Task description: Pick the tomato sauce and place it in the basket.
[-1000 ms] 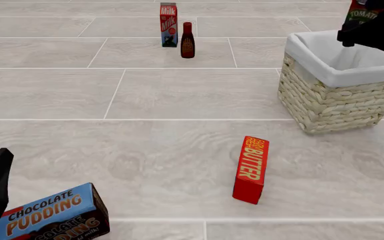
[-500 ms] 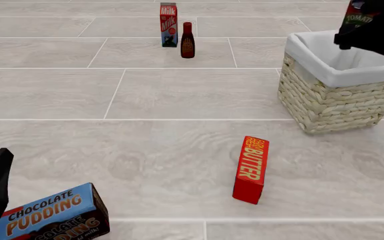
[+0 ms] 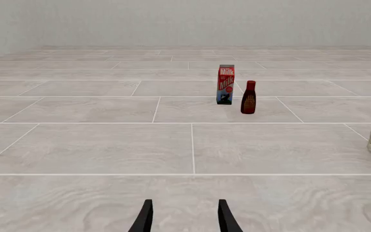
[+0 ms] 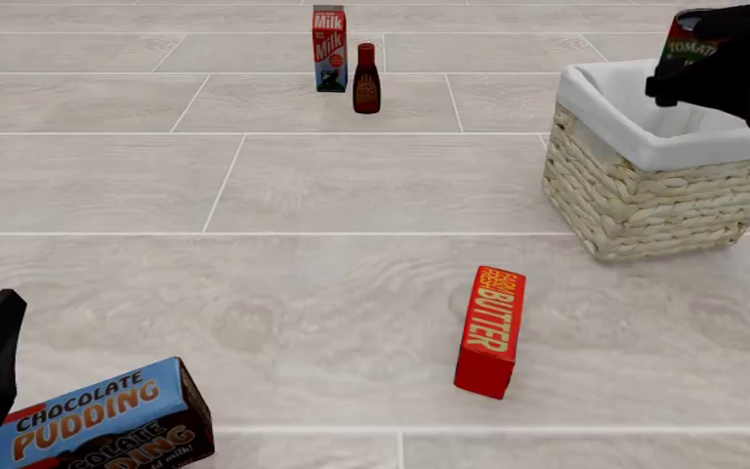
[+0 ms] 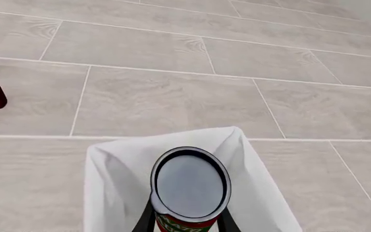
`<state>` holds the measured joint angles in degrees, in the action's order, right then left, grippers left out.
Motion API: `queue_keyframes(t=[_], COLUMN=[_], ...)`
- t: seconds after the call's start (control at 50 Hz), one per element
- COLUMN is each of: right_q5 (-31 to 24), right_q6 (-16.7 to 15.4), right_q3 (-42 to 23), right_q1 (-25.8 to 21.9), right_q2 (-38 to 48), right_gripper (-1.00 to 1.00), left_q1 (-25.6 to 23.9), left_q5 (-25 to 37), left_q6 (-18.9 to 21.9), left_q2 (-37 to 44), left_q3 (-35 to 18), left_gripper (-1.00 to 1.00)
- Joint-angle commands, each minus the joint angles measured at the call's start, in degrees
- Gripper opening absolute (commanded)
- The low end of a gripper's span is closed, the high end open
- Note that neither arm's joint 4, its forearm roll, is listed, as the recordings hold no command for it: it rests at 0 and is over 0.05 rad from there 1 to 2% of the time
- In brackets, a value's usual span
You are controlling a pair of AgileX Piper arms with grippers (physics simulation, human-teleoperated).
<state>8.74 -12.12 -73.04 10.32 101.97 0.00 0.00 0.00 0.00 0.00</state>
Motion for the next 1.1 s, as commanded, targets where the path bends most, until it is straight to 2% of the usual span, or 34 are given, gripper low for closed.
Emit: queue_keyframes(t=[0.02,0.5,0.52,0.76,1.1], right_q5=[0.1,-0.2,-0.2,-0.6,-1.8], right_q6=[1.2,1.5,1.2,1.3,1.3], right_q3=[-0.5,-1.3,-1.4,-1.4,2.1], right_q1=[0.2,0.4,0.4,0.3,-0.8], right_q2=[0.7,2.6,2.6,2.0,-2.7], right_gripper=[-1.00,-1.00,1.00,1.00,1.00], left_q1=[0.0,0.0,0.0,0.0,0.0], left_q5=[0.0,0.0,0.0,0.0,0.0], left_q6=[0.0,0.0,0.0,0.0,0.0], left_q2=[0.0,0.0,0.0,0.0,0.0], left_q3=[0.0,0.0,0.0,0.0,0.0], left_gripper=[1.00,1.00,1.00,1.00,1.00])
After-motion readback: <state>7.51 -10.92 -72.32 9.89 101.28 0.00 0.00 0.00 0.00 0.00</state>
